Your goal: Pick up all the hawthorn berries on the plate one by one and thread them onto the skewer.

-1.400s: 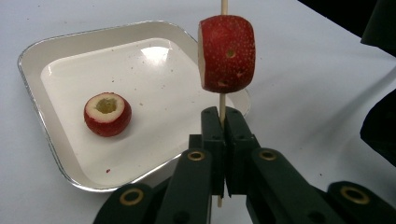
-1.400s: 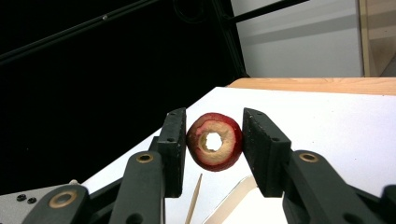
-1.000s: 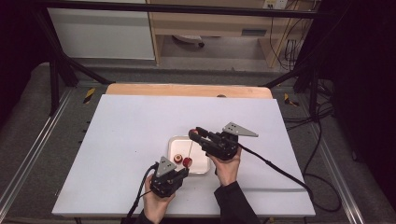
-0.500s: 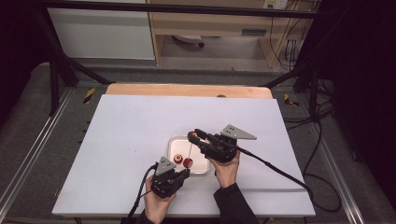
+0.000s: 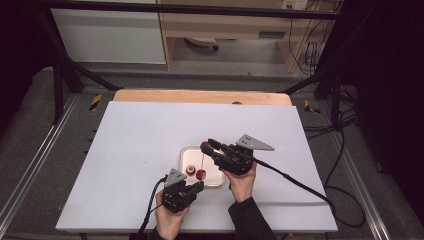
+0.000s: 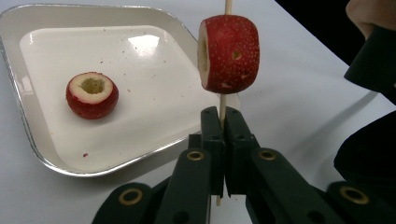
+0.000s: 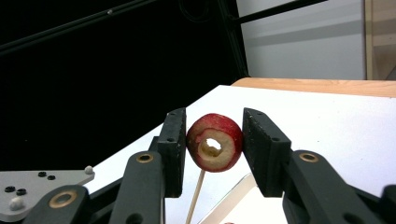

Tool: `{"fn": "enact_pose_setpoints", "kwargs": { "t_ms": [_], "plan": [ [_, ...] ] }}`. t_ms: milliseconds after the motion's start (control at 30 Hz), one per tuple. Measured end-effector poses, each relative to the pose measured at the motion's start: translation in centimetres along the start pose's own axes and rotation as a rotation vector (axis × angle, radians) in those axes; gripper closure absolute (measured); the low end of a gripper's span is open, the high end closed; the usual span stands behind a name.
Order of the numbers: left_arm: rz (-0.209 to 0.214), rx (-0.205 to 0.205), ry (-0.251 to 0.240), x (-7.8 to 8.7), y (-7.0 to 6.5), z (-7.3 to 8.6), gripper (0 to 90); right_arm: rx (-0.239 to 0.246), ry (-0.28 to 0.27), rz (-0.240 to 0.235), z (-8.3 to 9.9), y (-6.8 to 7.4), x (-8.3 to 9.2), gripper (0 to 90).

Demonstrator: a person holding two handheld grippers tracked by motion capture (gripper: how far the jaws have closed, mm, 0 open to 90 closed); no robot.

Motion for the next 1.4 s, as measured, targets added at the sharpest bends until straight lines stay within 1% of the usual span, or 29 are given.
{"fn": "enact_pose_setpoints", "kwargs": {
  "t_ms": [67,133,200,367,500,567,667,733,767,867,1000,1067,1200,1233,1300,1333,1400],
  "plan": [
    [-0.019,-0.031,0.014,-0.1,-0.1,0.0,88.6,-0.002,0.013,-0.002,0.1,0.0,0.0,61.8],
    [-0.031,-0.04,0.027,-0.1,0.0,0.1,88.6,0.008,0.025,-0.004,0.2,0.0,-0.1,61.8],
    [-0.041,-0.05,0.036,-0.1,0.1,0.1,88.6,0.005,0.036,-0.012,0.3,0.0,0.0,61.8],
    [-0.047,-0.057,0.045,-0.4,0.1,0.2,88.6,-0.004,0.056,-0.027,0.3,-0.1,0.0,61.8],
    [-0.056,-0.066,0.033,-0.3,0.2,0.2,88.7,-0.019,0.067,-0.029,0.2,-0.1,0.3,61.9],
    [-0.055,-0.07,0.035,-0.3,0.2,0.1,88.6,-0.023,0.067,-0.033,0.1,-0.2,0.4,61.9],
    [-0.056,-0.089,0.035,-0.3,0.1,0.1,88.7,-0.021,0.086,-0.04,0.2,-0.2,0.5,61.9],
    [-0.064,-0.098,0.042,-0.4,0.1,0.1,88.7,-0.015,0.095,-0.04,0.3,-0.2,0.5,62.0],
    [-0.069,-0.1,0.043,-0.4,0.2,0.1,88.7,-0.02,0.096,-0.042,0.4,-0.2,0.5,62.0],
    [-0.071,-0.114,0.053,-0.4,0.2,0.2,88.7,-0.01,0.107,-0.041,0.4,-0.2,0.5,62.0],
    [-0.066,-0.12,0.057,-0.4,0.2,0.3,88.7,-0.007,0.115,-0.038,0.4,-0.3,0.6,62.2],
    [-0.066,-0.13,0.066,-0.5,0.2,0.3,88.8,-0.001,0.118,-0.047,0.4,-0.2,0.6,62.3],
    [-0.071,-0.166,0.09,-0.3,0.0,0.1,88.9,0.03,0.128,-0.054,0.2,-0.4,0.7,62.3],
    [-0.076,-0.167,0.091,-0.2,-0.1,-0.1,88.9,0.039,0.129,-0.056,0.1,-0.4,0.8,62.3],
    [-0.056,-0.143,0.094,0.0,0.0,-0.2,88.9,0.061,0.127,-0.056,-0.2,-0.5,0.9,62.3],
    [-0.055,-0.135,0.097,0.0,0.1,-0.2,88.9,0.079,0.126,-0.057,-0.2,-0.4,1.0,62.3],
    [-0.031,-0.121,0.105,-0.1,0.0,-0.1,89.0,0.119,0.122,-0.063,-0.2,-0.2,1.0,62.3]
  ]
}}
Point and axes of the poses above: each handheld gripper's, and its own axes: x roughly backward along the jaws, z roughly out of its underside, y roughly to its left, the point moved 3 cm from there along -x, roughly forward along the jaws, and after that the axes turned 13 degrees about z, right-handed, at the moved point
